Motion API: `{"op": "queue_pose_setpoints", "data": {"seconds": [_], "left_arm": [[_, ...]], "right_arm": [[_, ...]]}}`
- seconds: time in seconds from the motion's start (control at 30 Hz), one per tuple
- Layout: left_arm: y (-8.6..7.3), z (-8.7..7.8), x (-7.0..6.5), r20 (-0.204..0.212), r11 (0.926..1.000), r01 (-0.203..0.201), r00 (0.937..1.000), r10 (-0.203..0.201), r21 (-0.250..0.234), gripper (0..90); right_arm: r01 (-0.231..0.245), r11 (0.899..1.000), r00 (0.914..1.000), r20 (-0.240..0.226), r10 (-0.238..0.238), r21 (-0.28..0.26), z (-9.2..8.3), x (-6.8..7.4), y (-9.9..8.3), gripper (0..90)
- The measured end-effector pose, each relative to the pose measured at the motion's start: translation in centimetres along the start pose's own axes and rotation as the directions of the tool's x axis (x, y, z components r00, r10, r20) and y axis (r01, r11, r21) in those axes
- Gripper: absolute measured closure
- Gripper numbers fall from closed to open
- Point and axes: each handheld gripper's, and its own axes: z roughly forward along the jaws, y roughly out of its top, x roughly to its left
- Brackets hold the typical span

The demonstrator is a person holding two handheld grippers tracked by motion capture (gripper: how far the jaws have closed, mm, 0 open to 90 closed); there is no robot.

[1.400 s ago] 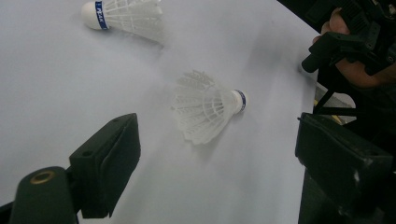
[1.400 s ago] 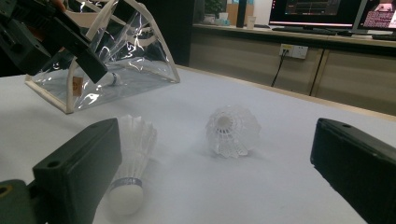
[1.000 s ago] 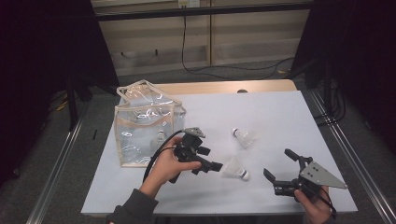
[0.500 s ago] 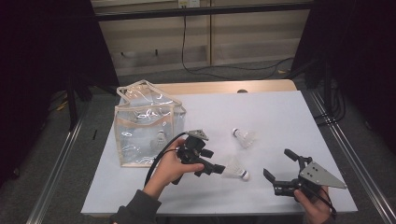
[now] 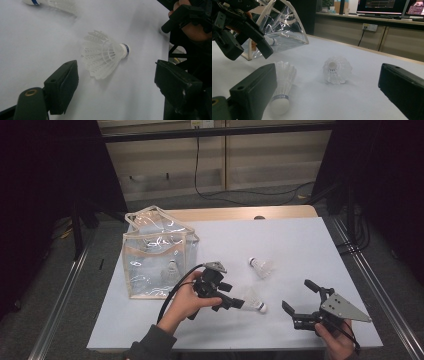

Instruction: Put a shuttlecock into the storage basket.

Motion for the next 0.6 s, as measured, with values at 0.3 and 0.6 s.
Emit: {"op": "queue_pose_setpoints", "data": {"seconds": [0.3,0.6], "left_arm": [[0.0,0.7,-0.2,0.003,1.0,0.003,1.0,-0.003,-0.001,20.3],[-0.1,1.2,-0.3,0.003,1.0,-0.002,1.0,0.002,-0.001,21.8]], "right_arm": [[0.0,1.0,1.0,-0.001,0.0,0.0,0.0,0.0,0.0,1.7],[0.0,1.0,1.0,-0.001,0.0,0.0,0.0,0.0,0.0,1.8]]}}
